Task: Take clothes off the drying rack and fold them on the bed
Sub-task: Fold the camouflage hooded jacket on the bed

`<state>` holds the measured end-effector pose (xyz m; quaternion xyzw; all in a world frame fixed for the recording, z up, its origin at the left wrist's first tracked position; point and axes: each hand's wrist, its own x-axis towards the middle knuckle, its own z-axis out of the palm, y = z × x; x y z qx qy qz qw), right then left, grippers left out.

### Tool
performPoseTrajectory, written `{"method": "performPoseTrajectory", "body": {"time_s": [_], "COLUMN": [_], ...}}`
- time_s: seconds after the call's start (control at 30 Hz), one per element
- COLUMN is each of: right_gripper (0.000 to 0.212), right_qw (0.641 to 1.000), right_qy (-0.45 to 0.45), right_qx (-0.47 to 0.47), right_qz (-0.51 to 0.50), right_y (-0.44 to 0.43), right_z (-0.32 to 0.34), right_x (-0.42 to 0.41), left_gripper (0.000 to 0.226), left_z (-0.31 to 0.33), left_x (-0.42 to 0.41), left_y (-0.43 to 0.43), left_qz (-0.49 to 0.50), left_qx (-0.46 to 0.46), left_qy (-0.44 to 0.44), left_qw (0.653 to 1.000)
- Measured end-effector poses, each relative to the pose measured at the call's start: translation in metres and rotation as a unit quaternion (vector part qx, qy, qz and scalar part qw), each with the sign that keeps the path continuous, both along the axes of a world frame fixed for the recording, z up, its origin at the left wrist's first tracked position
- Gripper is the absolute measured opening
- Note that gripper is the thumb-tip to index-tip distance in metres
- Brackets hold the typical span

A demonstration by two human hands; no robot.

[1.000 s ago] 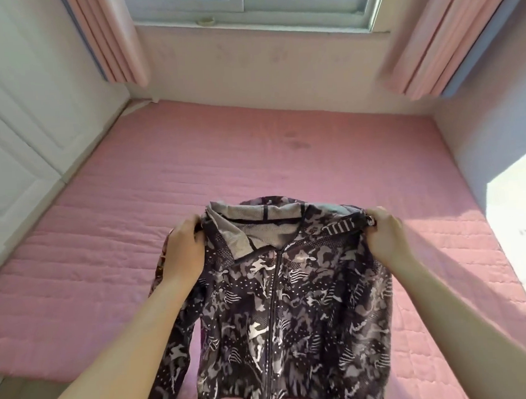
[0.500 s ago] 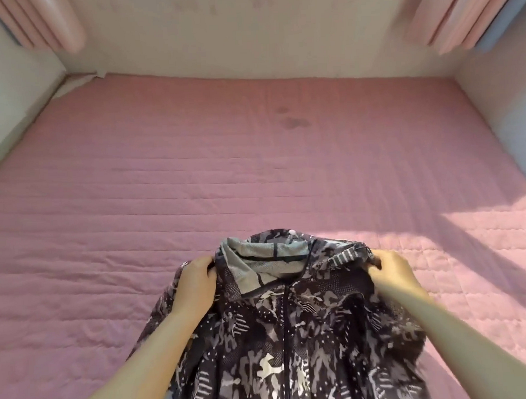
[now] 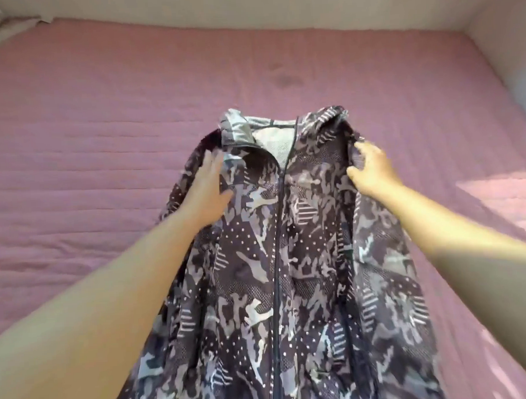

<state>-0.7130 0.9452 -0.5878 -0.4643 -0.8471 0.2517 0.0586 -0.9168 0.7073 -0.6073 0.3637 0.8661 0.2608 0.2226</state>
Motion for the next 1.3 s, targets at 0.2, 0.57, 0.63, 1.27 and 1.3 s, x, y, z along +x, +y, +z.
{"method": "performPoseTrajectory", "body": {"time_s": [0.2, 0.57, 0.63, 1.27, 1.3], "right_gripper": [0.048, 0.126, 0.123, 0.077, 0.076], "right_qw": [0.976, 0.894, 0.896, 0.98, 0.976], "right_qy": [-0.092, -0.304, -0.311, -0.088, -0.119], "right_qx": [-0.172, -0.13, -0.088, -0.175, -0.177], "right_qz": [0.094, 0.304, 0.304, 0.024, 0.033], "right_y": [-0.123, -0.281, -0.282, -0.283, -0.279], "right_z": [-0.071, -0.149, -0.157, -0.151, -0.147], "right_x": [0.069, 0.266, 0.286, 0.344, 0.347], "left_gripper": [0.07, 0.147, 0.145, 0.075, 0.076], "left_z": [-0.079, -0.146, -0.147, -0.14, -0.138], "left_x": [0.095, 0.193, 0.19, 0.202, 0.203], "left_y": [-0.099, -0.299, -0.311, -0.355, -0.358], "left_qz": [-0.133, -0.351, -0.342, -0.022, -0.04], "left_qx": [-0.143, -0.352, -0.331, -0.203, -0.201], "left_qy": [-0.031, 0.075, 0.095, 0.113, 0.131], "left_qw": [0.98, 0.864, 0.875, 0.972, 0.97]}}
